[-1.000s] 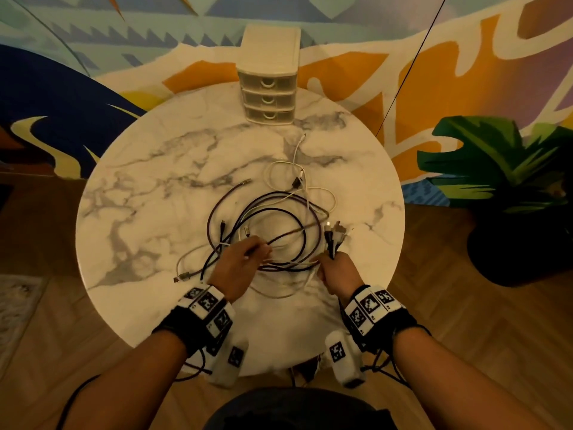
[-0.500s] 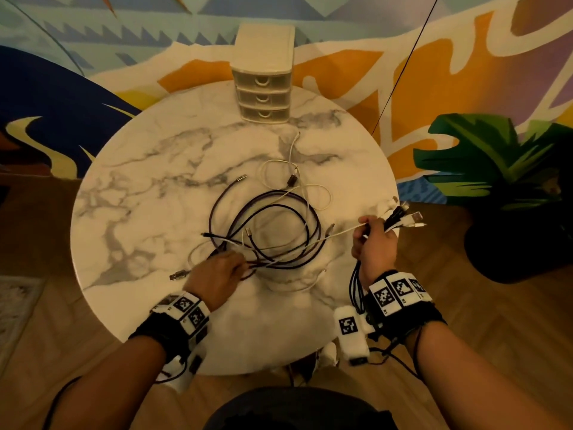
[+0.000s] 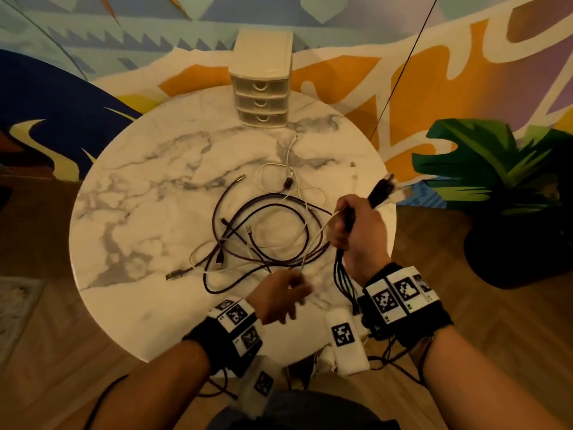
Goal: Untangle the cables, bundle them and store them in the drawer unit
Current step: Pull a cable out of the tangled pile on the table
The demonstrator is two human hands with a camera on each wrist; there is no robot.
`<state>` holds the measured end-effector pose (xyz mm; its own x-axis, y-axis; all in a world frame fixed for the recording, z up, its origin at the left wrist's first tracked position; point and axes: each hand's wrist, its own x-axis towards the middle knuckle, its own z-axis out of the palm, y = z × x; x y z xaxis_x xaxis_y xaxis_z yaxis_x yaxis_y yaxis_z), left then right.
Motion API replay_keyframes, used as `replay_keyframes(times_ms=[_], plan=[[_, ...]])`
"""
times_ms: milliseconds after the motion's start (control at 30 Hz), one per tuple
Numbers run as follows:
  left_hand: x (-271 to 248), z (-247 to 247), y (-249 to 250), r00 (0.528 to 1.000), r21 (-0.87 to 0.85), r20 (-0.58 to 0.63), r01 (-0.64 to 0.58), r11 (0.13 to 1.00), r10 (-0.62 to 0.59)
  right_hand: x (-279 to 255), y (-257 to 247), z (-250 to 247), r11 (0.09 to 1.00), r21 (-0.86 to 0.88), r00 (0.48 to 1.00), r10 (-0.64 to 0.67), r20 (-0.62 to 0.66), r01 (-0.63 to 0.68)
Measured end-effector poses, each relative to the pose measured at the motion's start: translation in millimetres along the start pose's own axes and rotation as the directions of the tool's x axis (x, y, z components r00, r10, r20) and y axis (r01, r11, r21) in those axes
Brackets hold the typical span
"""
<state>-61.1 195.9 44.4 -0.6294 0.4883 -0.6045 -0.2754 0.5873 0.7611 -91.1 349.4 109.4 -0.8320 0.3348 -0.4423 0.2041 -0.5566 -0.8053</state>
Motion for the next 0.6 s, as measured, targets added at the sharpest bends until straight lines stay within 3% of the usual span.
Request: replay_keyframes(times_ms=[67,133,167,233,267,300,367,400,433,467,533,600], plan=[[2,-27,-23,0.984,-0.007,-0.088,0.154,0.988,-0.154,8,-15,-11,0.996,0.075,0.997,-0.048,-0.065,0.053],[2,-64,-34,0.933,-0.009,-0.32,0.167,0.986,-0.161,16,-23,-25,0.987,0.13,0.986,-0.072,-0.148,0.092],[1,-84,-36,0.879,0.112,-0.469,0.157,0.981,-0.087,20,-25,-31,0.985,0.143,0.98,-0.07,-0.185,0.098],[0,-113,-31,0.722,0.367,-0.677,0.16,0.916,0.145,23,-23,-40,0.984,0.148,0.97,-0.06,-0.237,0.097],[0,-119,-29,0.682,0.381,-0.706,0.14,0.914,0.189,24,-22,-42,0.985,0.139,0.965,-0.059,-0.255,0.097],[0,-121,-30,0.704,0.345,-0.692,0.126,0.93,0.161,25,-19,-44,0.988,0.124,0.962,-0.059,-0.266,0.095],[2,-116,-39,0.843,0.26,-0.538,0.188,0.947,-0.02,26,-15,-48,0.993,0.075,0.962,-0.064,-0.266,0.087],[1,-116,-45,0.869,0.239,-0.489,0.218,0.946,-0.077,26,-12,-51,0.996,0.044,0.964,-0.065,-0.257,0.079],[0,-118,-45,0.86,0.225,-0.506,0.211,0.951,-0.071,26,-10,-53,0.997,0.015,0.968,-0.064,-0.245,0.07],[-2,-122,-40,0.819,0.212,-0.572,0.183,0.96,-0.03,26,-9,-54,0.998,-0.007,0.971,-0.062,-0.232,0.062],[-7,-129,-19,0.689,0.215,-0.714,0.046,0.975,0.125,24,-7,-55,0.998,-0.045,0.976,-0.053,-0.212,0.044],[-10,-125,9,0.609,0.305,-0.735,-0.098,0.947,0.299,20,-5,-51,0.998,-0.056,0.981,-0.041,-0.192,0.031]])
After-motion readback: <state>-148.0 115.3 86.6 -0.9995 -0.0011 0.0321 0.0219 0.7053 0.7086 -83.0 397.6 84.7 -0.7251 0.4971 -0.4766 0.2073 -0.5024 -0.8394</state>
